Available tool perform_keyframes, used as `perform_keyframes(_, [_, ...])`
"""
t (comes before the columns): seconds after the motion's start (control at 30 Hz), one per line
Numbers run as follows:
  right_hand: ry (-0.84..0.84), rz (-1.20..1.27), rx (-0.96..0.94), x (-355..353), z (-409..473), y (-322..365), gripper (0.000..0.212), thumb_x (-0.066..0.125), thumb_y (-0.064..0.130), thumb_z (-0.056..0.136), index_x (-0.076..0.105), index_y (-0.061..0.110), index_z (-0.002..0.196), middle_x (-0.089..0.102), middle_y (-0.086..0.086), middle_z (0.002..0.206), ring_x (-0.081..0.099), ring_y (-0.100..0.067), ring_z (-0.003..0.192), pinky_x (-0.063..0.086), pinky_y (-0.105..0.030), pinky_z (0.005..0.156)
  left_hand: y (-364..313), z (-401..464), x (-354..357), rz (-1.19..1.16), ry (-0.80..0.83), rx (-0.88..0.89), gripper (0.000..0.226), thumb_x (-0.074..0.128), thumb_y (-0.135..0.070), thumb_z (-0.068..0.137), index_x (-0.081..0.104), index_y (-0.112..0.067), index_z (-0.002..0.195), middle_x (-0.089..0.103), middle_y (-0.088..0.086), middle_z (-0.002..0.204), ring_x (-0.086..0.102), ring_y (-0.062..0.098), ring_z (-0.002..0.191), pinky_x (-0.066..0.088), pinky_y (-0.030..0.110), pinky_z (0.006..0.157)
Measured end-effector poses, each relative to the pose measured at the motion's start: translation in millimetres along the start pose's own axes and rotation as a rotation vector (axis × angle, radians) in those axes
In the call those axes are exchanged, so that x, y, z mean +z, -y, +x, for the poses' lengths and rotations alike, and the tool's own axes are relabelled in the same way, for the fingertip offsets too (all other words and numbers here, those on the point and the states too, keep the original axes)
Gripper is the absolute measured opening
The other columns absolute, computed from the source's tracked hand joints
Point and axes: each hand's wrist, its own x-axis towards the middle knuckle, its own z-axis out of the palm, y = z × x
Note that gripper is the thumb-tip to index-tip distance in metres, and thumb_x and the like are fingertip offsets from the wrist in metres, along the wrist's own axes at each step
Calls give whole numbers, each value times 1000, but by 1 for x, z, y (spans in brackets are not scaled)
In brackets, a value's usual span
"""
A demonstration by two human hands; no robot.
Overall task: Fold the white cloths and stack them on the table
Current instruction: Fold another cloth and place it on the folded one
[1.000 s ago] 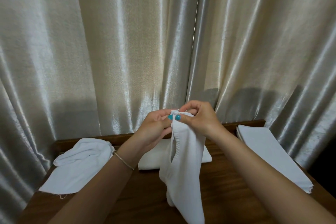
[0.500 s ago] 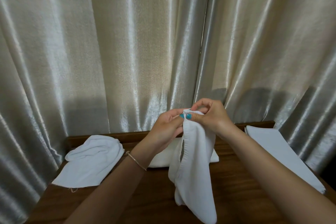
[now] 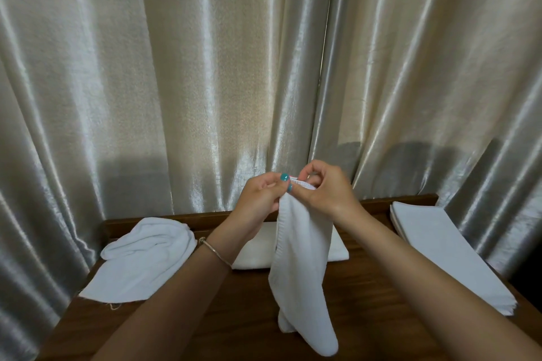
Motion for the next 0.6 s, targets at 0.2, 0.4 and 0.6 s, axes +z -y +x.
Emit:
perform_keyframes(0.2, [300, -622, -50, -18, -4, -1, 56, 62, 72, 67, 62, 17, 72, 61, 4, 63, 58, -11, 62, 40, -27, 58, -11, 9, -17, 126, -141, 106, 17, 52, -16, 95, 67, -9, 99, 69, 6, 87, 64, 17, 79, 52, 25, 72])
perform_keyframes(0.4, [773, -936, -73, -17, -19, -28, 68, 42, 86, 71, 42, 19, 59, 46, 3, 61, 48, -17, 64, 32, -32, 70, -31, 17, -36, 205, -303, 351, 21, 44, -8, 97, 61, -16, 88, 60, -4, 74, 56, -8, 58, 42, 8, 55])
perform_keyframes(0.6, [801, -1139, -122, -16, -25, -53, 70, 39, 89, 68, 49, 20, 67, 50, 4, 66, 51, -18, 67, 36, -35, 66, -36, 26, -56, 265, -331, 399, 24, 42, -15, 99, 58, -19, 83, 70, -4, 94, 66, -1, 80, 51, 11, 70])
